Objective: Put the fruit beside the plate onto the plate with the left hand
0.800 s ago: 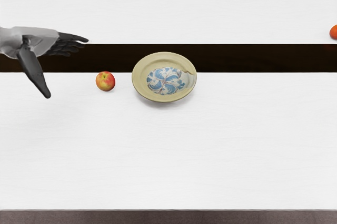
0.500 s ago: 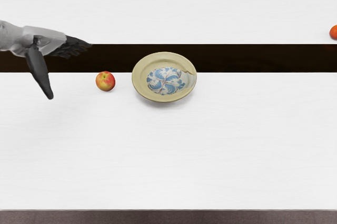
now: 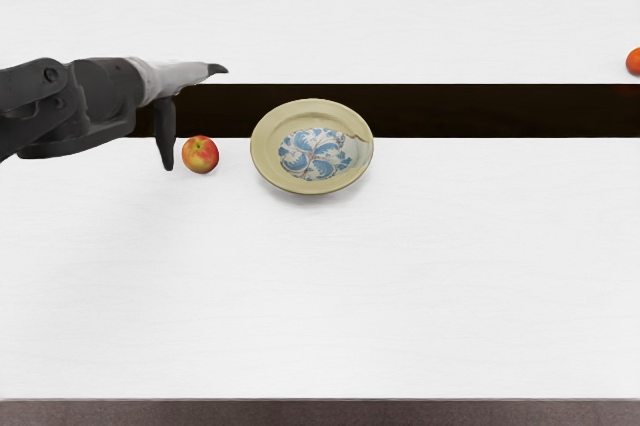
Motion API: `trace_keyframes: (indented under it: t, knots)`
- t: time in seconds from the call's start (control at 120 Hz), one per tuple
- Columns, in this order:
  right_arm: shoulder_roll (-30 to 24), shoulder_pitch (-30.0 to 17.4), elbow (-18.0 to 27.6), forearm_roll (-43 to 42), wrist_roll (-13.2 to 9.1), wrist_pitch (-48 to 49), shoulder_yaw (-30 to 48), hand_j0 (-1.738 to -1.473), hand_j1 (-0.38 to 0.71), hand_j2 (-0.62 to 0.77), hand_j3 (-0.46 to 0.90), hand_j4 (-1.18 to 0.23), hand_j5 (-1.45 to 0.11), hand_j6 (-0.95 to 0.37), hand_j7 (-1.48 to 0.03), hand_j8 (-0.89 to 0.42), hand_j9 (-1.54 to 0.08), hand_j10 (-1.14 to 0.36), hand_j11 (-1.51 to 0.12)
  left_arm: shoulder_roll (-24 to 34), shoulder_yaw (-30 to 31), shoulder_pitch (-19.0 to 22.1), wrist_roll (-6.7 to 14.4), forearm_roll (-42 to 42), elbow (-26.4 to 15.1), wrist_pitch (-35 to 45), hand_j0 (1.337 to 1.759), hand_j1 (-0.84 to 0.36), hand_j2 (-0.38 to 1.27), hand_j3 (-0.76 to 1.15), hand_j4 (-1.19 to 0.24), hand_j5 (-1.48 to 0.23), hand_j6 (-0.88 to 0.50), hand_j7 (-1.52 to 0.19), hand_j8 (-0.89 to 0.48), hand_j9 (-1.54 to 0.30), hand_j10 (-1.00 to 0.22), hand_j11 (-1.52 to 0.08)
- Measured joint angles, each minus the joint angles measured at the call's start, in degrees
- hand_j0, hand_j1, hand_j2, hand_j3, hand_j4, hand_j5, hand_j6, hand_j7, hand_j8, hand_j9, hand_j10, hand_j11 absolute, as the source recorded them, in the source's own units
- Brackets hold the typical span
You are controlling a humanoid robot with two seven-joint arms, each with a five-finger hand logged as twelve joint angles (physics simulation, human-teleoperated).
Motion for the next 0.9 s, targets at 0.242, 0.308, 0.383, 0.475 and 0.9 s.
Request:
trace_keyframes:
  t: [0.242,0.308,0.383,0.475,0.9]
  knots:
    - [0.0,0.0,0.0,0.0,0.0,0.0,0.0,-1.658,-0.35,0.00,0.00,0.00,0.00,0.00,0.00,0.00,0.00,0.00,0.00,-3.3,2.4,2.0,0.1,7.2,1.5,1.8,1.658,0.30,0.01,0.00,-0.05,-0.06,-0.05,-0.06,-0.05,-0.06,-0.05,-0.06]
    - [0.0,0.0,0.0,0.0,0.0,0.0,0.0,-1.658,-0.35,0.00,0.00,0.00,0.00,0.00,0.00,0.00,0.00,0.00,0.00,-5.3,4.1,1.8,0.1,7.7,3.2,1.9,1.658,0.28,0.01,0.00,-0.06,-0.08,-0.07,-0.08,-0.06,-0.08,-0.06,-0.08]
    - [0.0,0.0,0.0,0.0,0.0,0.0,0.0,-1.658,-0.35,0.00,0.00,0.00,0.00,0.00,0.00,0.00,0.00,0.00,0.00,-5.5,5.3,1.9,0.1,8.0,4.2,2.0,1.658,0.24,0.02,0.00,-0.10,-0.12,-0.10,-0.12,-0.10,-0.12,-0.10,-0.12]
    - [0.0,0.0,0.0,0.0,0.0,0.0,0.0,-1.658,-0.35,0.00,0.00,0.00,0.00,0.00,0.00,0.00,0.00,0.00,0.00,-6.0,6.1,1.8,0.1,8.1,5.3,1.9,1.658,0.18,0.03,0.00,-0.15,-0.18,-0.15,-0.18,-0.15,-0.18,-0.14,-0.18]
    - [0.0,0.0,0.0,0.0,0.0,0.0,0.0,-1.658,-0.35,0.00,0.00,0.00,0.00,0.00,0.00,0.00,0.00,0.00,0.00,-10.8,7.5,2.0,0.1,8.2,13.5,1.9,1.658,0.03,0.06,0.00,-0.27,-0.35,-0.27,-0.35,-0.27,-0.35,-0.27,-0.35]
